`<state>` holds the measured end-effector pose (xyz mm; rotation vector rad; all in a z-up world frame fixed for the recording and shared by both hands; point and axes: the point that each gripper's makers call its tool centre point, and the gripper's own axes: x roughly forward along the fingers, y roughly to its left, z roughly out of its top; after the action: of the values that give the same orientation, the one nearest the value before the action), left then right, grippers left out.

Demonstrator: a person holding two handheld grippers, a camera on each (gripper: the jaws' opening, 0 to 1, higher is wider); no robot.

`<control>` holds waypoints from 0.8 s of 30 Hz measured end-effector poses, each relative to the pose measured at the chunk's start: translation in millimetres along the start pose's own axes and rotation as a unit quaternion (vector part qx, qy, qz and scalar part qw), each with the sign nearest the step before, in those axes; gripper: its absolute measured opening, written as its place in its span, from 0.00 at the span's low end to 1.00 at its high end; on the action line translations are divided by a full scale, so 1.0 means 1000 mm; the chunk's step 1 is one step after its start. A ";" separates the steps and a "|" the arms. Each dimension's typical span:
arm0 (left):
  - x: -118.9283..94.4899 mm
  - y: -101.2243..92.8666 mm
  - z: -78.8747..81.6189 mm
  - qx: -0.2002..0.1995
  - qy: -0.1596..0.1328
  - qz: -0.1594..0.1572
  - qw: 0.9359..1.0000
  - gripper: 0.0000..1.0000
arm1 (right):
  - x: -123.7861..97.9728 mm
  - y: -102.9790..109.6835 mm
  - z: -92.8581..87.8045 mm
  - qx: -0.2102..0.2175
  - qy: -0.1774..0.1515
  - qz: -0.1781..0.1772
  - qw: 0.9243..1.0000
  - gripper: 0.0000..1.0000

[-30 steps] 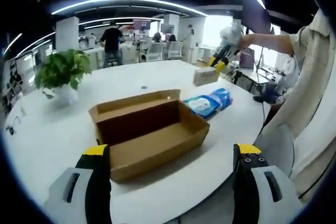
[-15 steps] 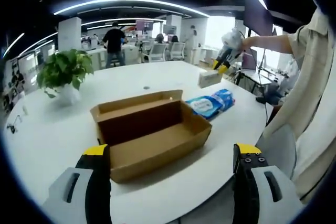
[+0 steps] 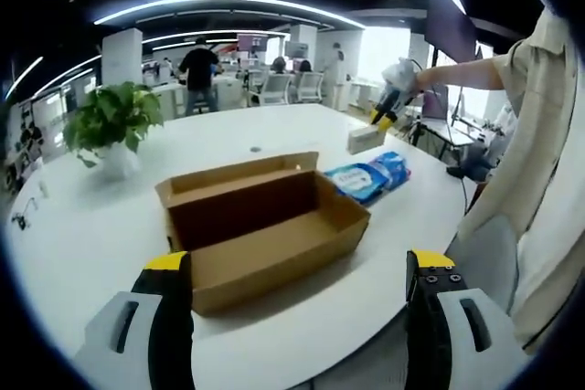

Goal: Operate the shoe box by opening the lid, removing the specified soft item, and placing it in the target area until the item is outside and the box remains undamaged.

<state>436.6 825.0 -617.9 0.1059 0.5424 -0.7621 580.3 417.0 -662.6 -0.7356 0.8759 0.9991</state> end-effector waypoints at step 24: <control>0.015 0.004 -0.003 0.000 0.024 0.000 1.000 1.00 | 0.031 -0.023 -0.064 0.007 0.048 0.006 0.999 0.15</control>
<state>446.5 819.2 -628.1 0.1248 0.5876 -0.7612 592.8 366.8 -716.5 -0.7719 0.9716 0.9739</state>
